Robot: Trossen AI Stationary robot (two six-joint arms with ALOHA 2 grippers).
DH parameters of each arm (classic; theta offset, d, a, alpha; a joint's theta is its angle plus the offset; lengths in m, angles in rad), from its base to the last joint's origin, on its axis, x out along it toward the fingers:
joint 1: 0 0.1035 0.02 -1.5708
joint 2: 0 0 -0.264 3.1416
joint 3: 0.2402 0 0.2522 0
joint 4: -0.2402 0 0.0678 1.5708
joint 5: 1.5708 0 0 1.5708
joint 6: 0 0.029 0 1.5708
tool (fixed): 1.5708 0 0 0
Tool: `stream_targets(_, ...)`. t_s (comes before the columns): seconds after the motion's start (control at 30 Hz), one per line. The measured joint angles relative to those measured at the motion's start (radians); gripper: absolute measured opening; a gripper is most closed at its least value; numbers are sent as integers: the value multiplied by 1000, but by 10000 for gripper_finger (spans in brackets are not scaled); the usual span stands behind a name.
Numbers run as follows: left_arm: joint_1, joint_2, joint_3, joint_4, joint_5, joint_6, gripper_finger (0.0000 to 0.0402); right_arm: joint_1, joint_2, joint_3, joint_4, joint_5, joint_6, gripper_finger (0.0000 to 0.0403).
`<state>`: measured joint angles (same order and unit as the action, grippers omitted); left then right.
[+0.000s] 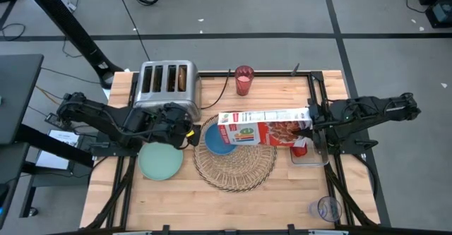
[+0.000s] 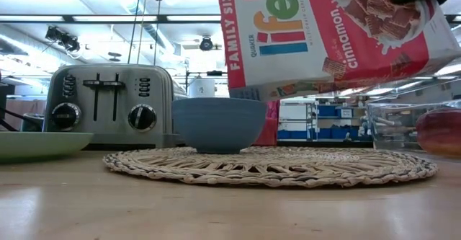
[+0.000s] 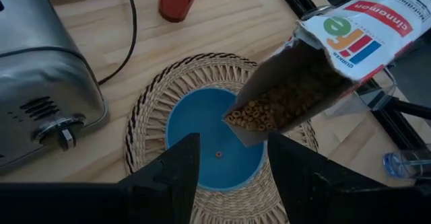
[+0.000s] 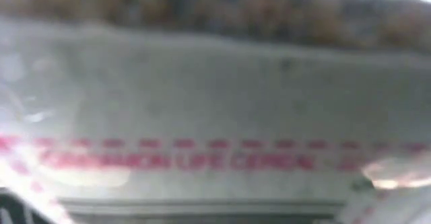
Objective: Arrange a breakfast setting
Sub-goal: Pour the cereal into the bowl
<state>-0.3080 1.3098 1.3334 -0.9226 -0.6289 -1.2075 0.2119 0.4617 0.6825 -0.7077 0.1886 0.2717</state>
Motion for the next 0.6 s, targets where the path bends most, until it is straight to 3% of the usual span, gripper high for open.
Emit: stream_targets(0.6,-11,0,0,-4,-3,25,180,0,69,106,-79,-7,-48,240)
